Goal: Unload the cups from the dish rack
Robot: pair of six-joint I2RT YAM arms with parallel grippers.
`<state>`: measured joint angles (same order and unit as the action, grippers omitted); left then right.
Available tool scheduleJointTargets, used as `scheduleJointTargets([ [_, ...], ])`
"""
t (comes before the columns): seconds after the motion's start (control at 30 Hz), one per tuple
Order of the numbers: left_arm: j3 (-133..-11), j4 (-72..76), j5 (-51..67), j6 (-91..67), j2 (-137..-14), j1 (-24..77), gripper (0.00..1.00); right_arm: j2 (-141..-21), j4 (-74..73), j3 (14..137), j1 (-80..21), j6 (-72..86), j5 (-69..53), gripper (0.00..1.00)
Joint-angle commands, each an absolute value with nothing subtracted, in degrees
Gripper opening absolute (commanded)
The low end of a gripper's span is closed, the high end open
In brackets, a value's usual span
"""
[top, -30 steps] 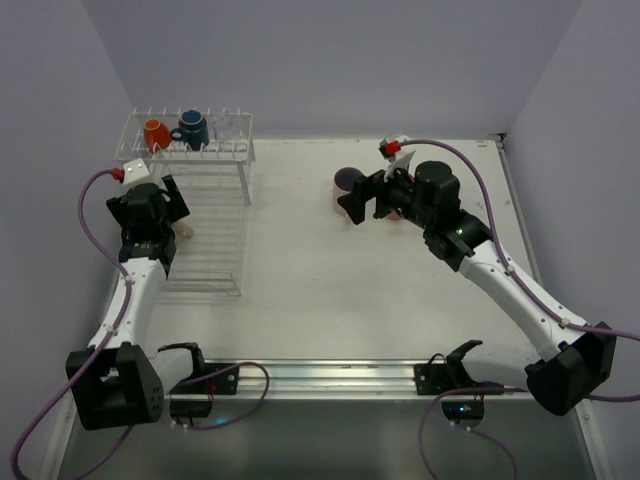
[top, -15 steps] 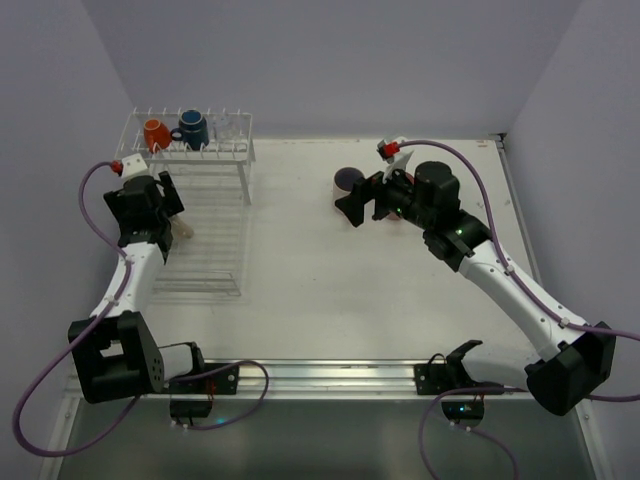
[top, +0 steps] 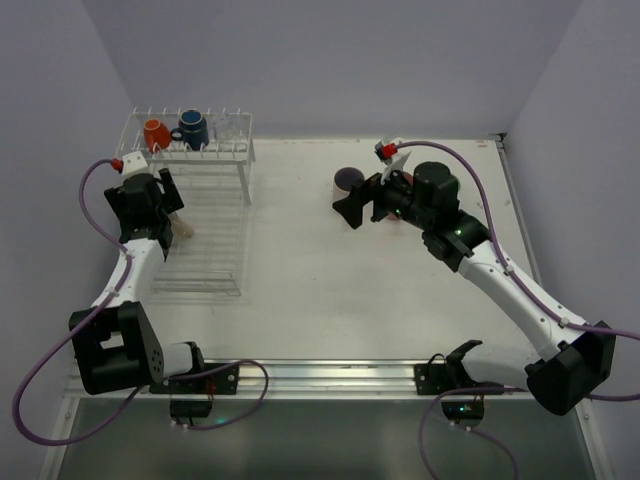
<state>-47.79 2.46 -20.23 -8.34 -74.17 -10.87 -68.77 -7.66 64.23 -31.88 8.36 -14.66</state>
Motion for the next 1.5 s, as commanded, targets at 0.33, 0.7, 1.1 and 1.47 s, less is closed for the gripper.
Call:
scheduleJointTargets([
  [0.33,-44.3,11.16,-19.77,-7.82,-74.09,-11.43,0.92,-66.1,-4.22,63.11,-32.52,8.52,-15.47,0.99],
  [0.7,-44.74,8.88,-19.25,-11.07,-69.09,-11.43,0.43,-65.48,-3.61,62.84,-32.52,9.4,-17.4,0.99],
  [1.1,-42.54,0.1,-10.91,-23.9,-52.31,-11.25,0.18,-67.76,-2.19,64.25,-32.61,18.98,-14.07,0.99],
  [1.47,-41.31,-4.04,11.23,-29.44,-36.31,-11.25,0.13,-66.98,9.39,59.24,-32.61,34.97,-17.58,0.98],
])
